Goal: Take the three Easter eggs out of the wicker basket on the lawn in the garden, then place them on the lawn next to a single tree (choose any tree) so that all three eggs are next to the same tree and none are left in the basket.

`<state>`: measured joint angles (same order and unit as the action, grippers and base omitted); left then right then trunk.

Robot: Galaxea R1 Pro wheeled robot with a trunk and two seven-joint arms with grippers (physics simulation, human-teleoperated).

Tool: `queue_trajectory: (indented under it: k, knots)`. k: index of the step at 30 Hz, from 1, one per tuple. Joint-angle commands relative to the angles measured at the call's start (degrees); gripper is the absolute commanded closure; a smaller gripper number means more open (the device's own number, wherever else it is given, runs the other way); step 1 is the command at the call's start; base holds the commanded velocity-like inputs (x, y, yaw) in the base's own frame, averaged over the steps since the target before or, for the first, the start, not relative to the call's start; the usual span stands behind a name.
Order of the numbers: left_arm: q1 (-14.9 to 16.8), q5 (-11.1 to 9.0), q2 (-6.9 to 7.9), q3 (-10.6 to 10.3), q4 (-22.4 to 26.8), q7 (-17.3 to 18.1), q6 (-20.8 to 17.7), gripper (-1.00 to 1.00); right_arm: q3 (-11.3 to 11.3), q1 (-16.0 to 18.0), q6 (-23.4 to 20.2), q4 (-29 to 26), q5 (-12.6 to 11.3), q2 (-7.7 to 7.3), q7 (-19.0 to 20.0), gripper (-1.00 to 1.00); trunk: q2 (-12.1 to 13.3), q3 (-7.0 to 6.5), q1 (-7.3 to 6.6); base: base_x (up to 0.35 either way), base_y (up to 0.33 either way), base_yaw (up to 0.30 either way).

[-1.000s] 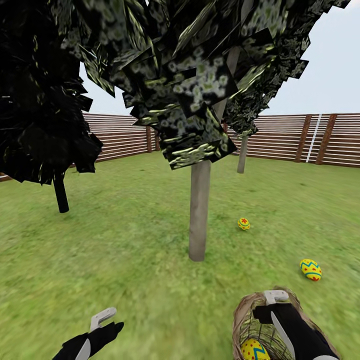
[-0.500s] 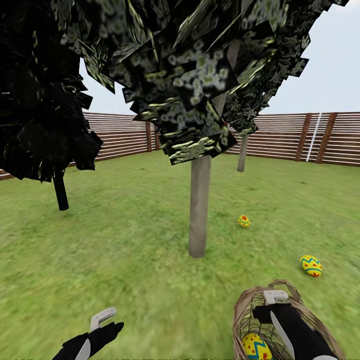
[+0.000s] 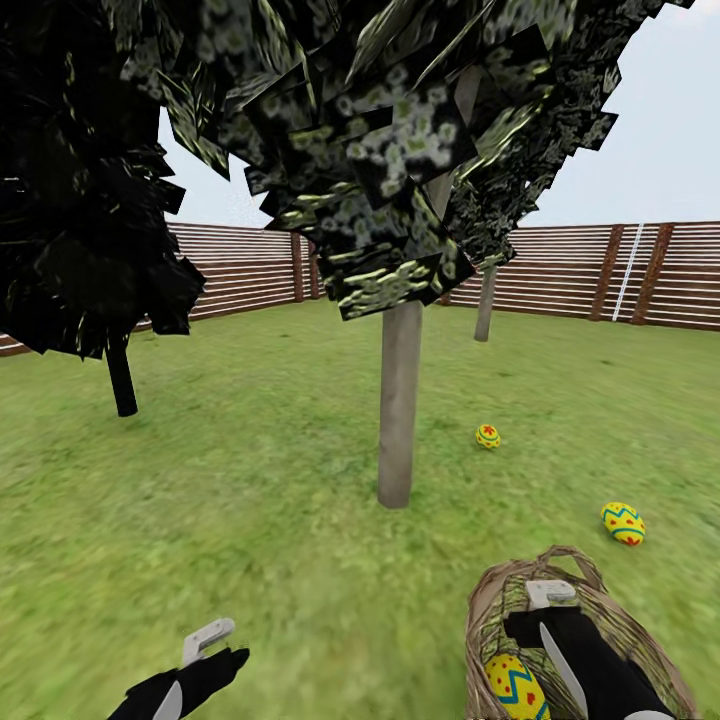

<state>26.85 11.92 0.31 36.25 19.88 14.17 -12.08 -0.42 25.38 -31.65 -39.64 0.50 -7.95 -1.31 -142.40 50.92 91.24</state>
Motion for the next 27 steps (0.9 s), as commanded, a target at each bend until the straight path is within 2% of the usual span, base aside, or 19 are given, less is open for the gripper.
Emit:
queue_trajectory:
  k: [1, 19, 27]
  knots:
    - [0.0, 0.5, -0.04, 0.5, 0.0, 0.4, -0.3, -1.00, 0.0, 0.0, -0.3, -0.1, 0.0, 0.00, -0.1, -1.00, -0.4, 0.25, 0.21, 0.000, 0.000, 0.000]
    - [0.0, 0.6, -0.04, 0.5, -0.2, 0.4, -0.3, -1.00, 0.0, 0.0, -0.3, -0.1, 0.1, 0.22, -0.1, -1.00, -1.1, 4.19, 0.87, 0.002, 0.000, 0.000]
    - [0.0, 0.5, -0.05, 0.5, -0.8, 0.4, -0.3, -1.00, 0.0, 0.0, -0.3, -0.1, 0.1, 0.22, -0.1, -1.00, -1.2, 5.96, 1.08, 0.256, 0.000, 0.000]
